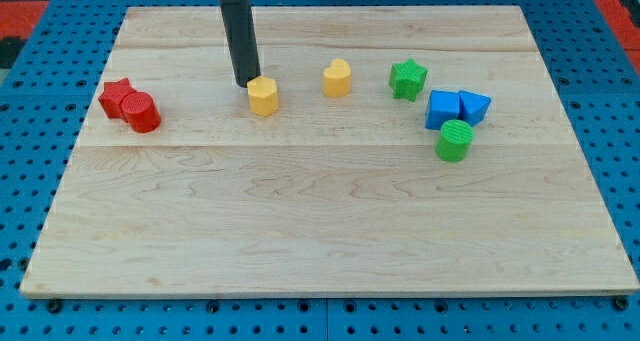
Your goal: Push the red star along with the red circle to yellow hexagon
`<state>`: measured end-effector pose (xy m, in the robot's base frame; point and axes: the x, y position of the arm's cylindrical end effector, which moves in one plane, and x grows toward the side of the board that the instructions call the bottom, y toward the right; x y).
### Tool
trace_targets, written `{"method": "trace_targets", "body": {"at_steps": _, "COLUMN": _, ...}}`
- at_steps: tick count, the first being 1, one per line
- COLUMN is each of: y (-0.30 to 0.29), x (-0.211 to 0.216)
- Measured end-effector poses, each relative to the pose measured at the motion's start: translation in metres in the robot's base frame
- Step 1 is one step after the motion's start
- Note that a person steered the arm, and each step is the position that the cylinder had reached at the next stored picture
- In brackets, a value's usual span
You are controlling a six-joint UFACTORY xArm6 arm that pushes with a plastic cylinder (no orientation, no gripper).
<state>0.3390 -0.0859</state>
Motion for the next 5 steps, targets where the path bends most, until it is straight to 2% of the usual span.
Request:
{"method": "trace_targets", "body": {"at_steps": 1, "y": 0.069, "x": 0.000}}
{"method": "trace_targets", "body": {"at_steps": 2, "y": 0.035, "x": 0.027}}
{"method": "trace_targets", "body": {"at_steps": 3, "y": -0.046, "x": 0.031}}
{"method": "trace_targets", "body": {"at_steps": 4, "y": -0.059, "x": -0.011}}
{"method": "trace_targets", "body": {"at_steps": 5, "y": -0.150, "x": -0.025}}
